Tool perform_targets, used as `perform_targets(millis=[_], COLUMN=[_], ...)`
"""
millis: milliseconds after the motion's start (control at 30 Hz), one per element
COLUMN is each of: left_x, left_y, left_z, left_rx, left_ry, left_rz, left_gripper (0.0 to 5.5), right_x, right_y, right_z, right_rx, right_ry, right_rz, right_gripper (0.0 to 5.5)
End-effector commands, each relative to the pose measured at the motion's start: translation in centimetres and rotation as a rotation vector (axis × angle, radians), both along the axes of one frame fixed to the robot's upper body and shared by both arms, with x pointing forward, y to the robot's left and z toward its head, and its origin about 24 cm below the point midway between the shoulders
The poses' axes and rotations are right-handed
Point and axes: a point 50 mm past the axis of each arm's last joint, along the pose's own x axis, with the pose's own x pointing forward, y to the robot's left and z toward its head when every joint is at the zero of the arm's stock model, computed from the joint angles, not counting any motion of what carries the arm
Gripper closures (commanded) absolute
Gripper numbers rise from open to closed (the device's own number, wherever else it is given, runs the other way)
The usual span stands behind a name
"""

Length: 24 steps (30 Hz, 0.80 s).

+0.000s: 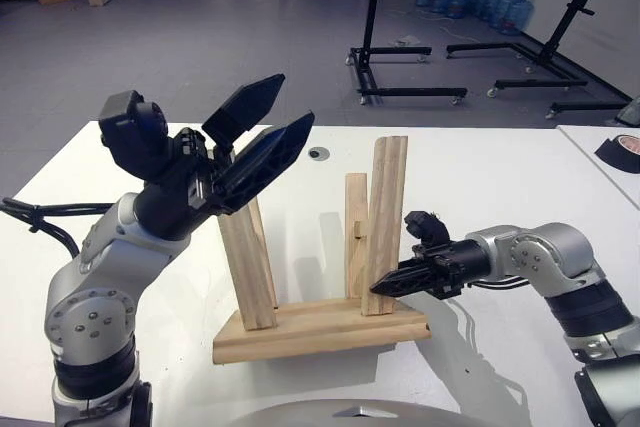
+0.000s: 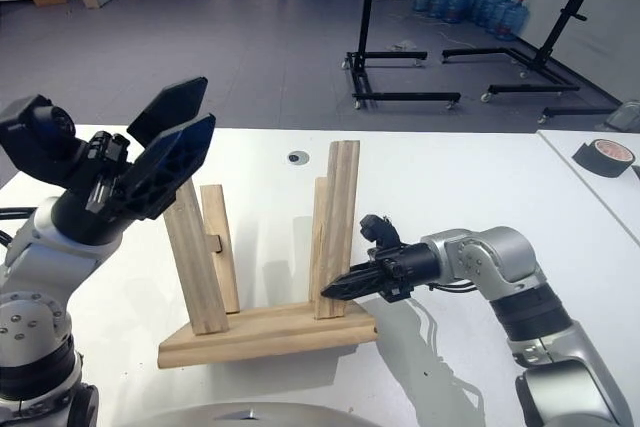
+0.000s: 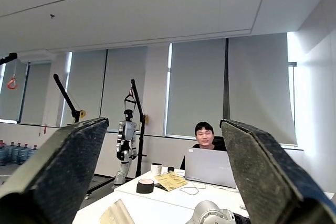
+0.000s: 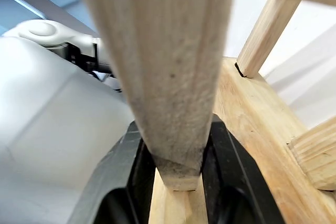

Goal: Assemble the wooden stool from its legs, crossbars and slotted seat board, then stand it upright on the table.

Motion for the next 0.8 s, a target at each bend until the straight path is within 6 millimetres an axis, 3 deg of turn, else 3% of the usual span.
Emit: perform_targets(millis=[33,167,333,500,600,733,800], left_x=[-0.6,-1.2,-0.8,0.1,0.5,0.9,0.9], left_y=[-0.5,-0.7,-0.2,0.4,0.9,2.3,3.1], left_z=[-0.4,0.1,-0.5,-0.8,-0.8,-0.9,-1.9], left_rx=[-0.008,0.006,0.048,0.047,0.060,0.109,0.160], left_ry=[0.005,-0.044,-0.017,-0.003,-0.008,-0.029,0.011], left_rz=[0.027,0.096,0.149,0.162,0.173,0.221,0.214], left_gripper=[1.60,1.60,1.60,1.60,1.60,1.60,1.60], right_x=[-0.3,0.2,1.9,2.4,2.4,2.7,2.3], right_y=[-0.8,-1.1,-0.8,-1.0,-1.2,-1.7,-2.6], right_z=[-0.8,-1.4,-2.0,-1.9,-0.6,1.1,1.6], right_rx=[-0.115,-0.267,-0.383,-0.331,-0.225,-0.134,-0.113], right_ry=[0.152,0.199,0.198,0.192,0.223,0.202,0.182], right_rz=[-0.031,-0.038,-0.090,-0.170,-0.213,-0.278,-0.316], right_gripper=[4.48,4.48,3.41,2.31,1.69,1.69,1.69])
